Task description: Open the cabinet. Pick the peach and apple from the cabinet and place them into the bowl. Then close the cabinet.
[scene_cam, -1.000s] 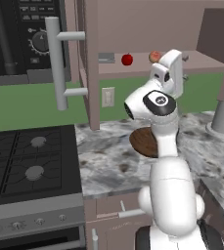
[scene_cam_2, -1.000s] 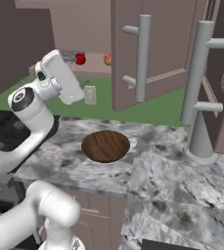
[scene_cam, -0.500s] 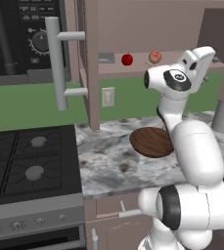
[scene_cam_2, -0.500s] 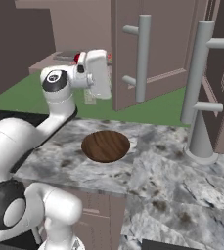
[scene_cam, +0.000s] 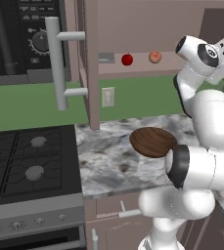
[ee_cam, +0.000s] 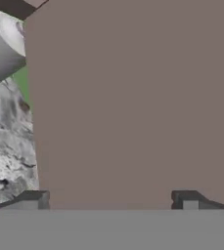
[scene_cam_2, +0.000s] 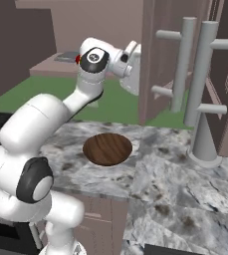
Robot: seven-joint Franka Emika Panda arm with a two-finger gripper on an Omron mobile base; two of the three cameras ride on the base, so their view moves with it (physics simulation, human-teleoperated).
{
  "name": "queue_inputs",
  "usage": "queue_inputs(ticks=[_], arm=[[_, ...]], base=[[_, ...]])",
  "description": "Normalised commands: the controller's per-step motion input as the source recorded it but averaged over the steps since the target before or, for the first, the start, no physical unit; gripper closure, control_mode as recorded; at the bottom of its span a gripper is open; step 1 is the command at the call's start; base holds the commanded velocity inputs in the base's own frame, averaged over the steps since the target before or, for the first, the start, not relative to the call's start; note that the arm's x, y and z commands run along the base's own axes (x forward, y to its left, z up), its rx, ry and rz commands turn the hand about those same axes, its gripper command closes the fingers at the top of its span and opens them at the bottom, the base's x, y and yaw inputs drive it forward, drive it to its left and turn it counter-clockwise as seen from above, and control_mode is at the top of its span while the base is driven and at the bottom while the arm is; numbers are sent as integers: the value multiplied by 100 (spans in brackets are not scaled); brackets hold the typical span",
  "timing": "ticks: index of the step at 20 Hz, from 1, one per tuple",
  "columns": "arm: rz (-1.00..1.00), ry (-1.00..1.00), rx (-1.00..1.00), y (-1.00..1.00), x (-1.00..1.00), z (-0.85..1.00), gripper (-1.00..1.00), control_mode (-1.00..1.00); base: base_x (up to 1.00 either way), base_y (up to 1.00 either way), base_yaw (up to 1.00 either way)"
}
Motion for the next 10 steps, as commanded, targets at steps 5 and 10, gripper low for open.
queue_inputs(ticks=[5,10], arm=[[-19,-11,27,-96,0,0,-100,-100],[0,-12,12,-22,-9,0,-100,-100]], base=[[0,0,0],[0,0,0]])
